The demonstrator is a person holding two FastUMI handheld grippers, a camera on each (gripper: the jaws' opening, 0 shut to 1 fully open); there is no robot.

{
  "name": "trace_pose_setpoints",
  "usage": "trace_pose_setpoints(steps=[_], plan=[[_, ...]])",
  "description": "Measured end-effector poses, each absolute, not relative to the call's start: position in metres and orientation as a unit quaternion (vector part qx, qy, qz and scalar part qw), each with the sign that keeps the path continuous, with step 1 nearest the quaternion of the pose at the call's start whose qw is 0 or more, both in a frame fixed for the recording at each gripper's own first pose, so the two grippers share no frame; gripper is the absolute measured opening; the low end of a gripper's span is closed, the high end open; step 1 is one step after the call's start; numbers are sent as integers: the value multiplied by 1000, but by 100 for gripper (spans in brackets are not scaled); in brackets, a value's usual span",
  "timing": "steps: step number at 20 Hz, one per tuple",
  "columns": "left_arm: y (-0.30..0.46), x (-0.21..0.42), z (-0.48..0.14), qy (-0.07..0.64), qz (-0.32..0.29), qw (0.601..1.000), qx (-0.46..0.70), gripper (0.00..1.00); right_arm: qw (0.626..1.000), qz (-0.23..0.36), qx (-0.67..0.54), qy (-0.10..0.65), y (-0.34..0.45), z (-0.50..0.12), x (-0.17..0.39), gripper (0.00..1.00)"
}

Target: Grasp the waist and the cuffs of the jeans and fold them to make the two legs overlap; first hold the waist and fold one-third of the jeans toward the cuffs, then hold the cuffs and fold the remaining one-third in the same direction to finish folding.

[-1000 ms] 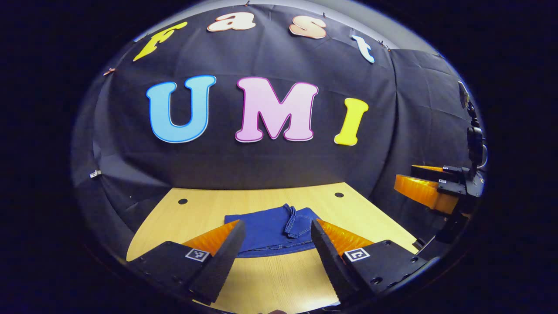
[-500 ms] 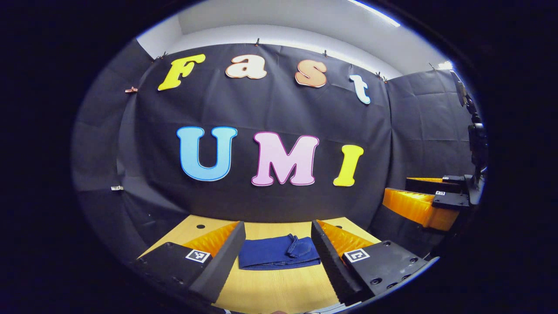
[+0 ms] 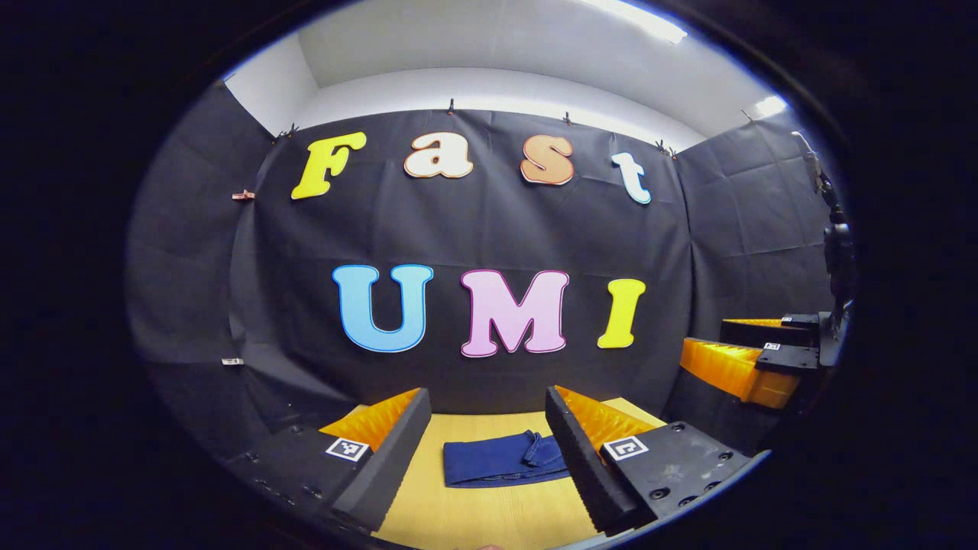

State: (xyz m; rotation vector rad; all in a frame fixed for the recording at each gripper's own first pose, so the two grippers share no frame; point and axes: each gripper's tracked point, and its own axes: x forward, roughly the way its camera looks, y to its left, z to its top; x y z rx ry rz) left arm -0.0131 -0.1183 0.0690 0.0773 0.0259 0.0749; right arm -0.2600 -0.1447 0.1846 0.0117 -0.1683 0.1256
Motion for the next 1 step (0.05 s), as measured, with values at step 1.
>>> trace_pose_setpoints(steps=[1], plan=[[-122,-12,70,15,30,999,32,96,994,60,-1,-89,-147,188,-262,97]])
